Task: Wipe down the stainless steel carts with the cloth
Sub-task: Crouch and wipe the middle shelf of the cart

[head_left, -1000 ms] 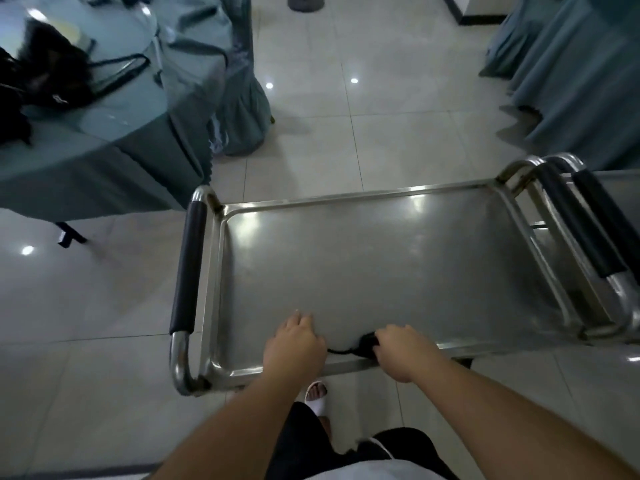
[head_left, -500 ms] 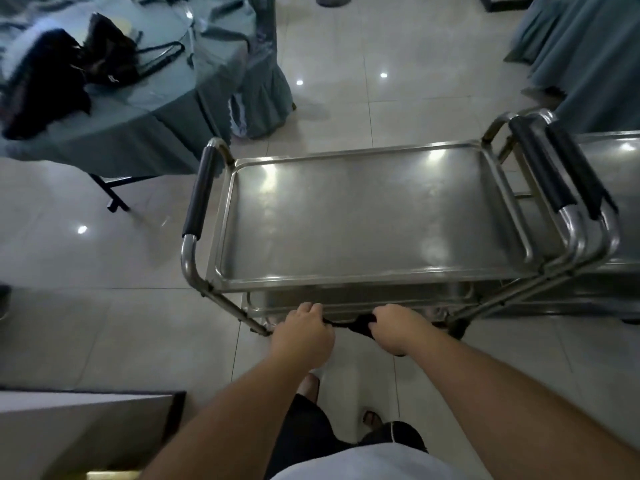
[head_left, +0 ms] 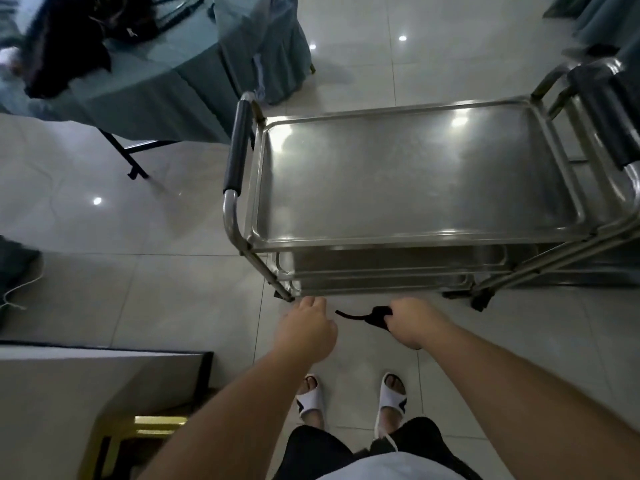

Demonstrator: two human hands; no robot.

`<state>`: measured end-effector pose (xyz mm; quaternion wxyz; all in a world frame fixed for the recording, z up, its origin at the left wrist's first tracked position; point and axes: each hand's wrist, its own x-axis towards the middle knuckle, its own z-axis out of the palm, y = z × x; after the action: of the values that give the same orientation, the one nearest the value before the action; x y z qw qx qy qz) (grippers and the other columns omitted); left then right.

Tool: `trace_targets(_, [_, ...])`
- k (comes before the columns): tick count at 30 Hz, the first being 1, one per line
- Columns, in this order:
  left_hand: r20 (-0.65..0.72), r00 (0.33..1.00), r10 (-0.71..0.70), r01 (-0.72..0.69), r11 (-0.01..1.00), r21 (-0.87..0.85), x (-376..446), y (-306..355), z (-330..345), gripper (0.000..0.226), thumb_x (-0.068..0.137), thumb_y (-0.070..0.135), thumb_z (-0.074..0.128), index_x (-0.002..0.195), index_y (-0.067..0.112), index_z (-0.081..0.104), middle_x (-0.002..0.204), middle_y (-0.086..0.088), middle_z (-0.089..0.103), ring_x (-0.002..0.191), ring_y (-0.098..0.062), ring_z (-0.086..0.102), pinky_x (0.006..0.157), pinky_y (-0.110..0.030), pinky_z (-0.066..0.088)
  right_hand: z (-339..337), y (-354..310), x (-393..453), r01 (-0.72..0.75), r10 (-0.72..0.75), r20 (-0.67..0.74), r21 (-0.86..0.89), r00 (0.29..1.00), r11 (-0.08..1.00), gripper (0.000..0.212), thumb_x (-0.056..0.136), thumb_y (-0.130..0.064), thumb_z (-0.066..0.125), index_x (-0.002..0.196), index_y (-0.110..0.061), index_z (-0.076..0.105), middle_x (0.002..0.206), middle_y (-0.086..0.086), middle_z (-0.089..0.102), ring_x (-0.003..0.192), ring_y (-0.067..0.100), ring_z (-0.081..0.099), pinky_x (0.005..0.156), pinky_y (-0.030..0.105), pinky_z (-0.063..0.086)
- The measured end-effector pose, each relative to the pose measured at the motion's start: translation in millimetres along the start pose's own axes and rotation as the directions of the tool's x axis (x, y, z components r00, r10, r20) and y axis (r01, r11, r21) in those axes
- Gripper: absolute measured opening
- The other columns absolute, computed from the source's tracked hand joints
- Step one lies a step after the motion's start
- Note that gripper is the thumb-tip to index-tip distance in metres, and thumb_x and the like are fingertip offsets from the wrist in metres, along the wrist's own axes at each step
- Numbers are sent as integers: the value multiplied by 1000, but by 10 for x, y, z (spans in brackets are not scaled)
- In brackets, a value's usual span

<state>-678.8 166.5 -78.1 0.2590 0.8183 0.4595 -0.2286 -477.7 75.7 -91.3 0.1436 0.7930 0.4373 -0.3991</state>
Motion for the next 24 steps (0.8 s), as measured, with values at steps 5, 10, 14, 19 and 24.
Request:
trace_targets(5, [44, 999, -18, 19, 1000, -13, 101, -537, 68, 56, 106, 39, 39, 159, 21, 38, 164, -4, 38, 144, -30, 43, 112, -47, 40, 196, -416, 147, -26, 27, -7, 106, 1000, 994, 33, 110, -32, 43, 124, -10, 63, 114, 14, 68, 96, 30, 67, 82, 39, 57])
trace_targets(10, [81, 992, -92, 94, 995, -30, 218, -890, 238, 55, 105, 38, 40, 157, 20, 40, 160, -6, 43, 141, -32, 45, 111, -49, 45, 406, -668, 385, -3, 4, -6, 171, 1000, 985, 37, 110, -38, 43, 121, -11, 66, 102, 14, 68, 86, 30, 66, 65, 33, 48])
trace_targets(14, [79, 979, -188, 195, 977, -91, 359, -1051, 405, 58, 105, 38, 42, 160, 21, 37, 161, -7, 42, 143, -32, 44, 111, -49, 44, 577, -726, 670, 40, -34, -28, 242, 999, 969, 37, 109, -41, 43, 126, -14, 62, 109, 13, 68, 91, 32, 65, 70, 35, 49])
trace_targets(19, [62, 956, -287, 293, 941, -170, 667, -1242, 687, 62, 104, 41, 43, 163, 21, 34, 164, -7, 40, 143, -33, 44, 110, -49, 44, 819, -766, 1115, 133, -101, -120, 309, 988, 942, 38, 108, -38, 43, 127, -12, 63, 124, 17, 65, 104, 37, 63, 86, 41, 53])
trace_targets(24, [41, 943, -330, 331, 920, -212, 1148, -1499, 969, 61, 104, 43, 44, 161, 23, 36, 161, -7, 43, 139, -35, 49, 105, -49, 46, 1121, -860, 1625, 148, -97, -157, 363, 983, 920, 33, 106, -38, 46, 118, -13, 64, 115, 18, 68, 99, 37, 63, 78, 39, 50])
